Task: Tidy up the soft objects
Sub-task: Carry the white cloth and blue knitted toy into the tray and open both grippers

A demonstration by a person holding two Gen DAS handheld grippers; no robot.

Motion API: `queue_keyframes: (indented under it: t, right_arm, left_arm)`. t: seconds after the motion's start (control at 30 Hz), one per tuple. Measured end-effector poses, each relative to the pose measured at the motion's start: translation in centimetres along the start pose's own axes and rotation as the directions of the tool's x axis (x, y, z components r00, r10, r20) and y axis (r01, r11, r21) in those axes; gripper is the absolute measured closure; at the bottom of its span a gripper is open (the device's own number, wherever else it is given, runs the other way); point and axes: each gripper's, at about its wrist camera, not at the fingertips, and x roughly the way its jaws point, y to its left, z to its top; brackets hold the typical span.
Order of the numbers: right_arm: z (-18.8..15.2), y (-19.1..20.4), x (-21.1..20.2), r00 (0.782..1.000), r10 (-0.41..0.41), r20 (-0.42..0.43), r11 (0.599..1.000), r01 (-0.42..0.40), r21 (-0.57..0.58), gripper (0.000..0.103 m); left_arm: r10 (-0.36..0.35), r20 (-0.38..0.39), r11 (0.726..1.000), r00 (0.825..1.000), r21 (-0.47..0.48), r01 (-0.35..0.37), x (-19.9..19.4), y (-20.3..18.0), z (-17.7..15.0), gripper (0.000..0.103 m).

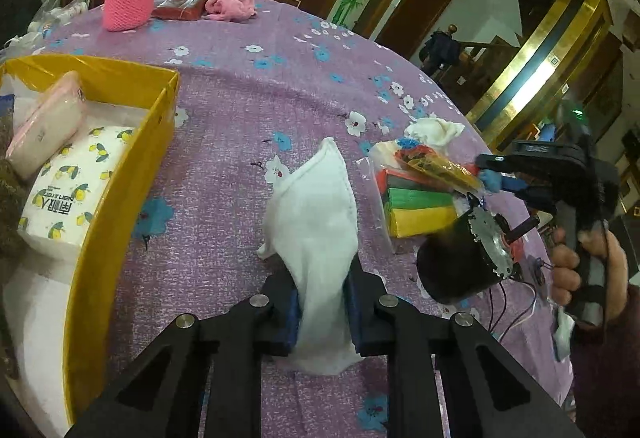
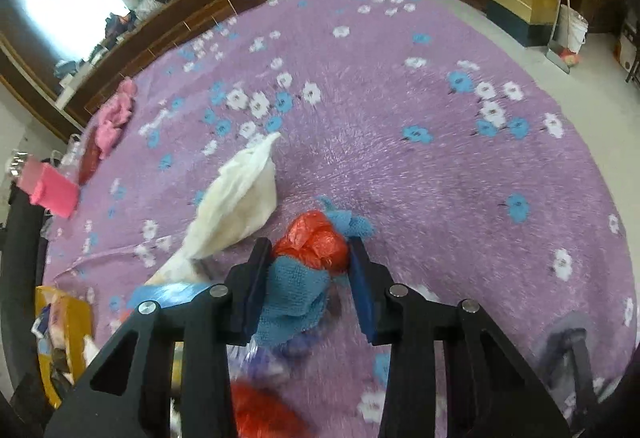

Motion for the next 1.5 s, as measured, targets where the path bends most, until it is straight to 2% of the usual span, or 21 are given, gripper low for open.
queue_keyframes:
  t: [0.17,0.3,0.43,0.53,0.63,0.7,0.8,0.93,1.03,1.23,1.4,1.47,1.5]
  right_arm:
    - [-2.0,0.5,-4.7,0.996,0.066,0.058,0.997,-0.064,-0.034,0.068]
    - [-4.0,1.4,-7.5,0.99,0.122,0.07,0.991,-0.117,-0.066,0.067]
    - [-6.1,3.4,-9.5,0.984,0.16,0.075,0.981,-0.15,-0.125,0.067]
    - [-7.6,5.6,-10.1,0.976,0.208,0.061,0.967,-0.195,-0.166,0.067]
    - [-9.2,8.6,-10.2,0.967,0.253,0.038,0.945,-0.239,-0.223,0.067]
    - [-10.3,10.5,-10.1,0.96,0.278,0.017,0.931,-0.265,-0.251,0.067]
    - [-11.8,13.7,-9.3,0.949,0.314,-0.032,0.905,-0.309,-0.294,0.067]
    - [-14.1,18.7,-7.9,0.93,0.352,-0.108,0.863,-0.367,-0.347,0.067]
    - [-15.7,21.8,-6.8,0.915,0.373,-0.158,0.832,-0.404,-0.379,0.067]
    - [-19.0,27.3,-3.7,0.898,0.355,-0.259,0.787,-0.437,-0.435,0.067]
    - [-21.0,30.0,-1.0,0.91,0.295,-0.293,0.78,-0.406,-0.476,0.067]
    - [-21.2,30.4,0.0,0.919,0.268,-0.29,0.783,-0.383,-0.491,0.067]
    - [-21.4,30.7,0.3,0.924,0.255,-0.285,0.783,-0.37,-0.499,0.066]
  left_arm:
    - [-0.012,0.017,1.0,1.0,-0.003,0.012,-0.5,-0.1,-0.1,0.087]
    - [-0.056,0.038,0.998,0.998,0.019,0.056,-1.7,-0.9,-0.6,0.087]
    - [-0.112,0.071,0.993,0.991,0.041,0.109,-5.6,-2.2,-2.1,0.087]
    - [-0.104,0.103,0.994,0.989,0.054,0.098,-9.0,-2.0,-3.1,0.086]
    - [-0.067,0.147,0.998,0.987,0.029,0.063,-12.9,0.2,-3.6,0.086]
    - [-0.005,0.179,1.0,0.984,-0.005,0.006,-15.4,2.5,-3.7,0.086]
    - [0.11,0.214,0.993,0.971,-0.062,-0.099,-18.4,6.3,-3.5,0.086]
    - [0.241,0.199,0.965,0.95,-0.154,-0.213,-20.5,11.5,-3.0,0.086]
    - [0.295,0.174,0.946,0.939,-0.188,-0.262,-20.7,13.8,-2.7,0.086]
    - [0.339,0.103,0.924,0.935,-0.222,-0.31,-18.1,16.3,-0.7,0.086]
    - [0.337,0.071,0.921,0.939,-0.231,-0.313,-15.6,17.3,0.8,0.086]
    - [0.336,0.075,0.922,0.939,-0.232,-0.311,-15.2,17.7,1.3,0.081]
    - [0.338,0.078,0.921,0.938,-0.232,-0.313,-15.1,17.8,1.6,0.071]
